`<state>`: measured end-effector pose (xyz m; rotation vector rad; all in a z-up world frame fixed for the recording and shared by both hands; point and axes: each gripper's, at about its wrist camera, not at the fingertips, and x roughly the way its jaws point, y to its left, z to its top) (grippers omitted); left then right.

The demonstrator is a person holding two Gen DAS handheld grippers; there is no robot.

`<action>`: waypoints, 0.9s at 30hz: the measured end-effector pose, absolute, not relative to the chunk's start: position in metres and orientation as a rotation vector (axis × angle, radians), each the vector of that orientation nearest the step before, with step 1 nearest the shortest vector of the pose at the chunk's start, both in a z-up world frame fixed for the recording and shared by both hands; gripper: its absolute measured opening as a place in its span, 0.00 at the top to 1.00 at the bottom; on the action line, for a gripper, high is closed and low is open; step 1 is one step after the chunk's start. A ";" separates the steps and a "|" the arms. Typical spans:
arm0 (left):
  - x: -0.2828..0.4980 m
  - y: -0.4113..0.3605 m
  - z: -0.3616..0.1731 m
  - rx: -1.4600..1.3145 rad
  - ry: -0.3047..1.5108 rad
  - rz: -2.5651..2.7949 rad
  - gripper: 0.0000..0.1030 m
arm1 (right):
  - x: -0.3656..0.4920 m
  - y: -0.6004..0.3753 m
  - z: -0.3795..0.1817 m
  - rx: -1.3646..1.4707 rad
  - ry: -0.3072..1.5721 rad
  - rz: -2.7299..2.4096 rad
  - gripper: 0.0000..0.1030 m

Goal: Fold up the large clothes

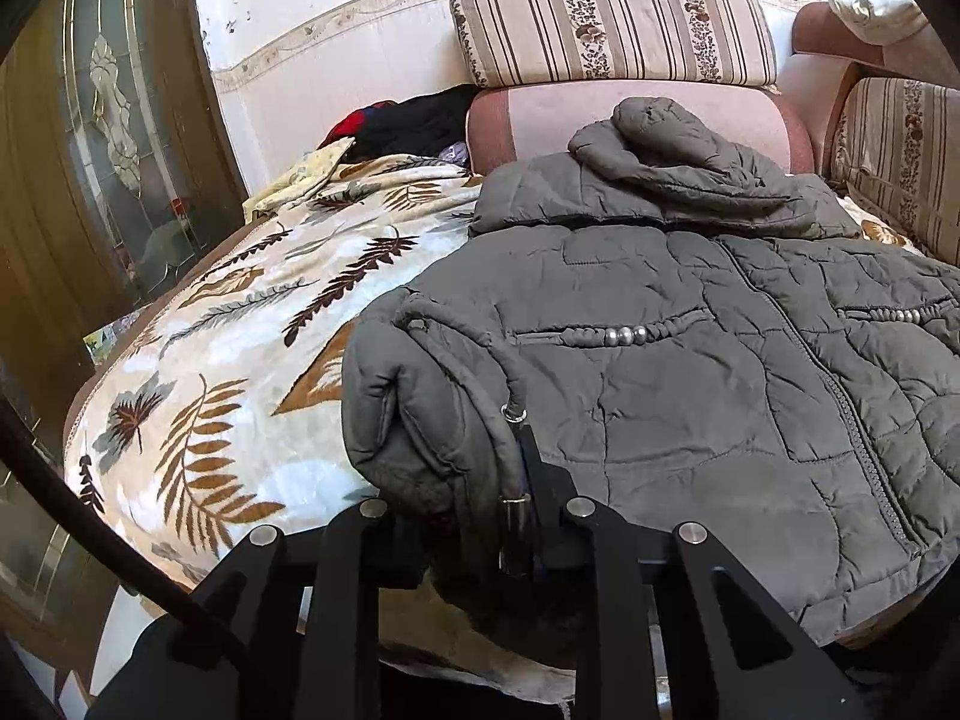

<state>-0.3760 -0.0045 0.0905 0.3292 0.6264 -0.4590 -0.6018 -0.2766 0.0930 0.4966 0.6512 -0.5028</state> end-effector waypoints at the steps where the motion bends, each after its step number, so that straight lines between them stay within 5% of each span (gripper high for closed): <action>1: -0.376 -0.005 0.090 0.331 0.627 -0.459 0.78 | -0.602 -0.276 0.093 0.496 0.653 -0.503 0.84; 27: -0.375 -0.007 0.086 0.360 0.619 -0.443 0.79 | -0.565 -0.242 0.105 0.197 0.789 -0.651 0.84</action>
